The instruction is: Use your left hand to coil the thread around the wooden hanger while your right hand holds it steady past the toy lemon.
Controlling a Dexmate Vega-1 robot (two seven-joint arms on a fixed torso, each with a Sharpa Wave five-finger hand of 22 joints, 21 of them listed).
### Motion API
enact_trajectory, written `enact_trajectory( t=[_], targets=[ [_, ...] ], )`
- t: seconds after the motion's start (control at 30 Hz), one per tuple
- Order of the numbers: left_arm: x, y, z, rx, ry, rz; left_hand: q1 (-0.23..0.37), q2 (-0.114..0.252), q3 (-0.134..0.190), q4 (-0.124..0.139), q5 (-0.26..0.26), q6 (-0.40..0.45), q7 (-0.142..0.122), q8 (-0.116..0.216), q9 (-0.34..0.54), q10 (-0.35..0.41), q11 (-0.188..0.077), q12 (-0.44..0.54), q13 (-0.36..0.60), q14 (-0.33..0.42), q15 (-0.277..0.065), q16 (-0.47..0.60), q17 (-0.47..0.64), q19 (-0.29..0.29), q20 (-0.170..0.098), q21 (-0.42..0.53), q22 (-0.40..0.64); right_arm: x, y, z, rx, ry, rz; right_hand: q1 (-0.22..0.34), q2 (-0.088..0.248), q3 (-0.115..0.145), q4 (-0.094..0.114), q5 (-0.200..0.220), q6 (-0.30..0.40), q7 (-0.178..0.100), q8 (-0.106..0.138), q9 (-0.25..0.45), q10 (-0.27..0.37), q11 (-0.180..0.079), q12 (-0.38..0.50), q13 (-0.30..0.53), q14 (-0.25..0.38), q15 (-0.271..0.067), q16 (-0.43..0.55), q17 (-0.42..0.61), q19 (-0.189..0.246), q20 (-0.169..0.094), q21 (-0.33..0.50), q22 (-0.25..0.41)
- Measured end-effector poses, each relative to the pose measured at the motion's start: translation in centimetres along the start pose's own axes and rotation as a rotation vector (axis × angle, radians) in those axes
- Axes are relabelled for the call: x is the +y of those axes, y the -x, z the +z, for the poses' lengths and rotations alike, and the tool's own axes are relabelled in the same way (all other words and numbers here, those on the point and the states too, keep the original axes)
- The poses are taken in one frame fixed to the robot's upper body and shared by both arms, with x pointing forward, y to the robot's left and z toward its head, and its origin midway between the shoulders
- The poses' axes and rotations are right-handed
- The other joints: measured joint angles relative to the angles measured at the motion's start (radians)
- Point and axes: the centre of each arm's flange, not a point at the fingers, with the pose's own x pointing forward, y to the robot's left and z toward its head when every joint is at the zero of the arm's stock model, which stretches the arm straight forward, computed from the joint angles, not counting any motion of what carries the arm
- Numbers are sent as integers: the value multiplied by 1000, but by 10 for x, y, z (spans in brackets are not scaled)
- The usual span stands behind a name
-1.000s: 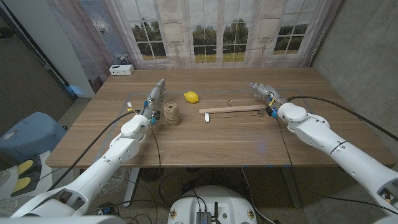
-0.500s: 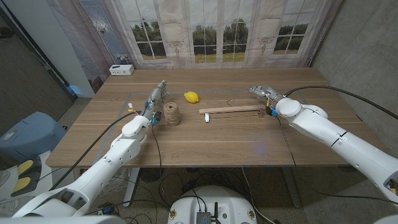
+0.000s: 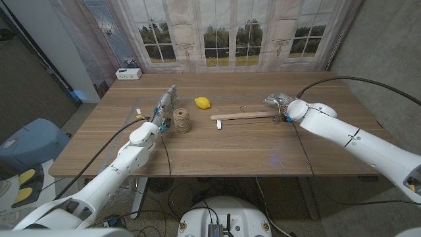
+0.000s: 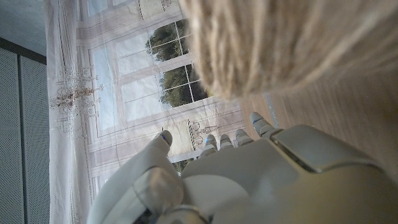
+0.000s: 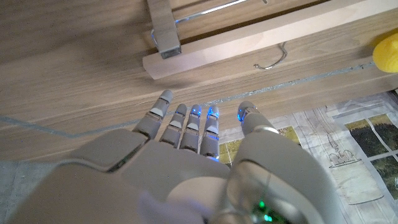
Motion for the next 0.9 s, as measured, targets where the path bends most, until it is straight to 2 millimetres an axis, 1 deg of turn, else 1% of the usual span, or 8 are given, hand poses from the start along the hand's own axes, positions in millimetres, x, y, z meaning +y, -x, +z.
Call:
enact_trajectory(
  t=[0.3,0.33,0.43,0.53,0.57,0.67,0.73,0.9],
  targets=[
    [-1,-1,0,2,-1,-4,0,0,-3,-3,0,12,1,0,0,4,4,0,0,0,0,0,0,5,5,0,0,4,4,14,43,131,-5,45,-21,21,-23,0,11,-11,0,0,8,-9,0,-3,7,-6,0,-7,8,8,1,0],
    [-1,-1,0,3,-1,-5,4,-4,-3,-3,0,12,1,0,0,4,4,0,0,0,0,0,0,5,5,0,0,4,5,14,57,156,-10,47,-24,22,-28,0,13,-13,0,0,7,-19,0,-3,7,-6,0,-10,8,8,1,0],
    [-1,-1,-1,4,-1,-6,5,-5,-3,-3,0,12,1,0,0,4,4,0,0,0,0,0,0,5,5,-5,0,5,6,18,65,193,-14,64,-30,27,-39,0,16,-16,0,0,7,-19,0,-3,7,-6,-2,-11,12,5,1,0],
    [-1,-1,-1,4,-1,-6,5,-5,-3,-3,0,15,4,0,0,7,7,0,0,0,0,0,0,9,9,-8,0,2,6,15,85,209,-25,80,-33,34,-52,0,20,-20,0,0,10,-22,0,-3,7,-6,-4,-14,16,5,1,0],
    [-1,-1,-1,4,-1,-7,5,-5,-3,-3,0,17,2,0,0,7,7,0,0,0,0,0,0,11,11,-8,0,8,6,24,71,245,-17,84,-36,32,-56,0,20,-19,0,0,10,-22,0,-3,7,-6,-8,-15,18,7,1,0],
    [-1,-1,-1,5,-2,-8,5,-5,-3,-3,0,21,-1,0,0,7,7,0,0,0,0,0,0,11,11,-8,0,9,7,28,74,276,-21,119,-52,36,-81,0,37,-22,0,0,20,-31,0,-3,7,-6,-8,-16,27,9,1,0],
    [-1,-1,-1,5,-2,-8,5,-5,-3,-3,-2,21,-1,0,0,7,7,0,0,0,0,0,0,11,11,-8,5,11,7,31,77,307,-23,137,-65,41,-92,0,37,-23,0,0,21,-33,0,-3,7,-6,-8,-20,30,12,1,0],
    [-1,0,-1,7,-1,-8,5,-5,-3,-3,-7,21,-1,0,0,7,7,0,0,0,0,0,0,11,11,-8,5,15,7,38,78,365,-28,198,-87,49,-102,-4,40,-25,0,0,17,-36,-5,0,7,-6,-16,-20,39,14,1,0]
  ],
)
